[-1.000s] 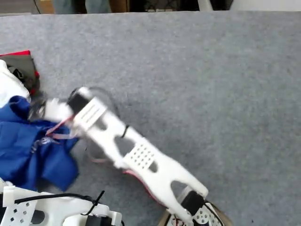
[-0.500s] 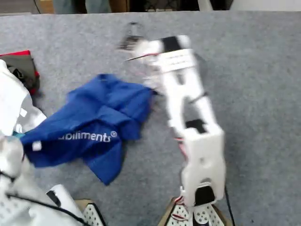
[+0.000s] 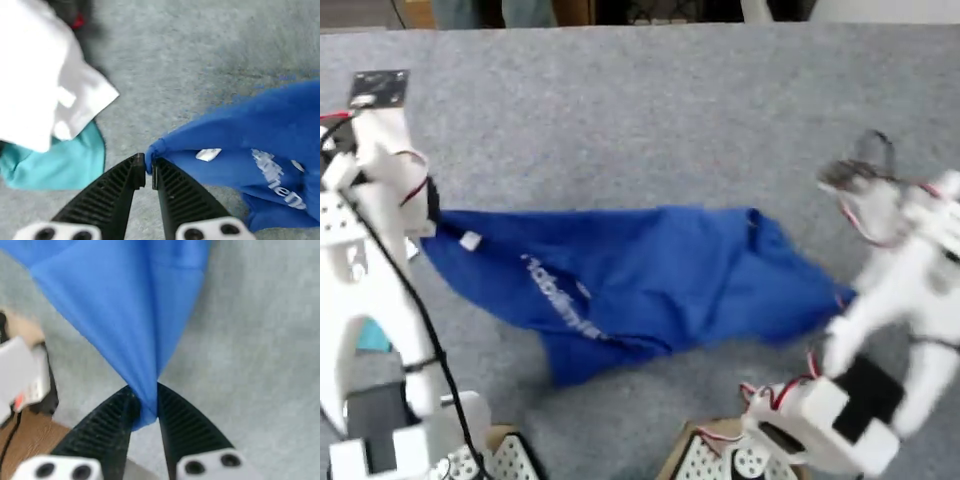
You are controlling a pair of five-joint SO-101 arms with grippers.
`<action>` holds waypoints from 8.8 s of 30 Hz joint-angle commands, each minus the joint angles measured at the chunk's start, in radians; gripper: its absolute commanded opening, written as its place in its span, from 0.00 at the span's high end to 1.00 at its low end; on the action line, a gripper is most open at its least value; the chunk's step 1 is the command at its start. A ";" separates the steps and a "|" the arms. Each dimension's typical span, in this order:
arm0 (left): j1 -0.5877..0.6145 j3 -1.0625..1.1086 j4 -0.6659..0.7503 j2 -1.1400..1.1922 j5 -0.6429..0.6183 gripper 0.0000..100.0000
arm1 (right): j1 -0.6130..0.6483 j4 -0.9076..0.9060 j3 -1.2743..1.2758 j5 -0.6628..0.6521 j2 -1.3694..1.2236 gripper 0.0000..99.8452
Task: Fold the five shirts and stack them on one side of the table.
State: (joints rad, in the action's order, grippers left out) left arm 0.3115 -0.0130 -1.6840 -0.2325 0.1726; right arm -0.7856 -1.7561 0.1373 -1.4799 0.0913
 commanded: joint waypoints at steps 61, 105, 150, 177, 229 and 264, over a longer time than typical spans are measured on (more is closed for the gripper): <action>0.025 0.450 0.852 0.311 -0.144 0.97 | 0.973 0.411 0.323 0.552 0.268 0.98; -0.008 0.357 0.859 0.419 -0.120 0.97 | 0.957 0.224 0.150 0.272 0.038 0.81; -0.007 0.357 0.856 0.419 -0.117 0.97 | 0.973 0.479 -0.042 0.582 -0.426 0.90; -0.007 0.357 0.856 0.419 -0.117 0.97 | 0.873 0.394 -1.101 0.525 -0.862 0.98; -0.008 0.357 0.856 0.419 -0.115 0.97 | 0.921 0.183 -0.585 0.542 -0.636 0.95; -0.007 0.360 0.856 0.419 -0.115 0.97 | 0.996 0.100 -0.745 0.574 -0.756 0.80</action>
State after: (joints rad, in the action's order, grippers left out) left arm 0.3130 0.3890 -0.8186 0.1941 0.0468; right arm 0.1964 -1.6655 -0.5593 -0.9168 -0.6774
